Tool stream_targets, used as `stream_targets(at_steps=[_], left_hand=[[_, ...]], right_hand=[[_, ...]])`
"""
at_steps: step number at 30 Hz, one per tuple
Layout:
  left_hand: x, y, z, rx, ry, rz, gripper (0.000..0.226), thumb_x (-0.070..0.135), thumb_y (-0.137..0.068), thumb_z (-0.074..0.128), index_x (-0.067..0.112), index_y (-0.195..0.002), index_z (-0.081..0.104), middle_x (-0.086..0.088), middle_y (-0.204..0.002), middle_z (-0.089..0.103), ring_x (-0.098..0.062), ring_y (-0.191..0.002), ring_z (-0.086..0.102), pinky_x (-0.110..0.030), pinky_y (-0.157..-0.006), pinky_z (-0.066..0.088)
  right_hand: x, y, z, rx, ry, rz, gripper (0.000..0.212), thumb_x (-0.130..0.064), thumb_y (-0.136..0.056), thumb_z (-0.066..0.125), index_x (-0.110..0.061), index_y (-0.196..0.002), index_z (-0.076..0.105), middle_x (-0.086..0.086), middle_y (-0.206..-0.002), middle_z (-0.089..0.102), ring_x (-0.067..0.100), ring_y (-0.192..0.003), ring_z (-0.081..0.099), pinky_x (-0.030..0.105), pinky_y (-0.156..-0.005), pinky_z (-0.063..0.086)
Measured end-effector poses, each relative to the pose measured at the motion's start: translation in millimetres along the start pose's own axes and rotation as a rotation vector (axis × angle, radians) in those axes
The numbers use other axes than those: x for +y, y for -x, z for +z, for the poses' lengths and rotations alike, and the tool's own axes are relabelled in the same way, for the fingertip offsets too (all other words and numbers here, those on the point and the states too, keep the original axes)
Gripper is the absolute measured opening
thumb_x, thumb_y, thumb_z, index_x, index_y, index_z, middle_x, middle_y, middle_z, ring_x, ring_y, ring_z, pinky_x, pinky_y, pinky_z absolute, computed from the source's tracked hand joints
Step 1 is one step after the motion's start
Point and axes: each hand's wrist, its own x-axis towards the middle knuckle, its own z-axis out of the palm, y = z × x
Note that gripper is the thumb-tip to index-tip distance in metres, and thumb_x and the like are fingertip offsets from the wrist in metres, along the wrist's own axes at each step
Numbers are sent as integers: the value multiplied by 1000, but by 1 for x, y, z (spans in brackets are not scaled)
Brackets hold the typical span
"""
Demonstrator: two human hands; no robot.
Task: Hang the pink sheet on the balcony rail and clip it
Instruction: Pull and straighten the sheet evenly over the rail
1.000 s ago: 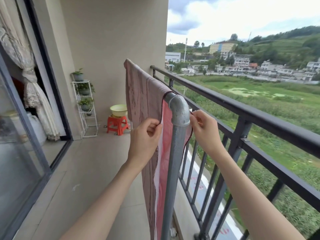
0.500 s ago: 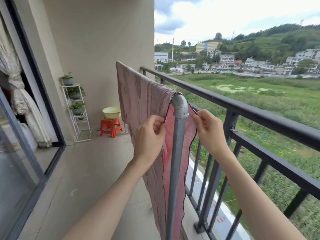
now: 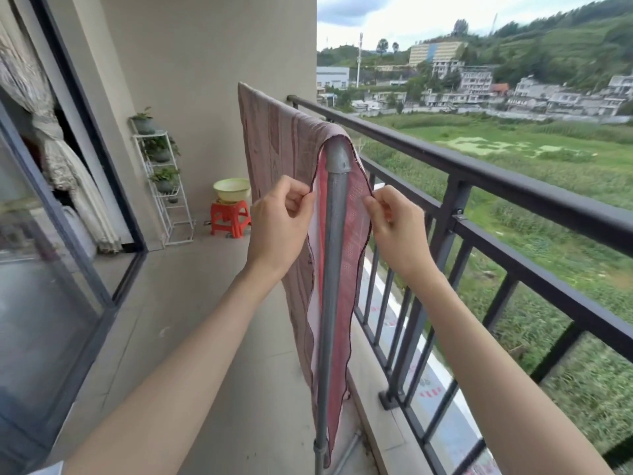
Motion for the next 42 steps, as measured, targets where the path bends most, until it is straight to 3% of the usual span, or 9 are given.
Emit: stream_targets(at_steps=[5,12,19,24,28,30,35,39,42], left_hand=[[-1,9,6,27,15,-46,11,12,-86,60,17,-79,53,19,-68,53,9,-61,51,-5,-60,37],[12,8,12,66,32,-13,7,17,-86,59,18,-82,53,19,-70,54,-3,-65,53,-26,-70,46],[26,6,11,133,61,25,5,17,-85,57,18,-83,53,19,-69,53,1,-62,52,-18,-67,44],[31,11,11,130,86,42,4,13,-87,57,15,-88,53,18,-73,52,4,-64,52,-9,-64,40],[20,33,21,56,91,-4,11,14,-86,60,18,-91,51,15,-76,53,3,-67,53,-8,-63,41],[12,44,26,45,102,-36,15,16,-86,62,19,-92,50,16,-76,53,4,-67,53,-7,-62,40],[-13,64,37,36,60,-106,18,15,-86,59,21,-96,46,3,-82,54,-7,-72,53,-22,-70,47],[-41,86,40,38,-54,-243,24,11,-85,57,19,-106,47,-7,-97,53,-12,-76,50,-38,-79,48],[-60,109,37,-9,-183,-361,43,11,-82,60,12,-122,44,-11,-113,48,-23,-98,51,-42,-89,45]], right_hand=[[-10,6,-6,-12,-26,-38,28,-8,-93,50,-10,-68,39,-13,-56,33,-5,-55,41,8,-53,28],[1,26,-9,-5,-57,28,28,-9,-94,50,-11,-69,37,-13,-58,33,0,-54,39,12,-52,27],[7,47,0,-17,-125,103,40,-7,-94,48,-25,-64,29,-11,-56,29,2,-52,34,14,-51,27],[14,57,4,-27,-172,180,29,-10,-95,48,-15,-68,37,-5,-58,36,6,-52,30,17,-52,27],[18,60,9,-35,-212,260,12,-12,-94,50,-13,-82,48,-3,-77,50,10,-67,46,16,-63,39],[25,67,11,-103,-215,311,6,-16,-92,55,-18,-96,51,-3,-98,53,10,-86,52,16,-73,42],[59,96,25,-403,-17,500,62,-41,-85,62,-15,-136,39,2,-136,43,16,-123,43,31,-102,37],[78,129,38,-618,-9,573,76,-46,-85,60,-15,-145,26,2,-149,31,17,-135,33,34,-110,29],[85,156,45,-747,-46,595,77,-39,-86,62,-18,-148,20,0,-152,24,16,-139,26,33,-113,24]])
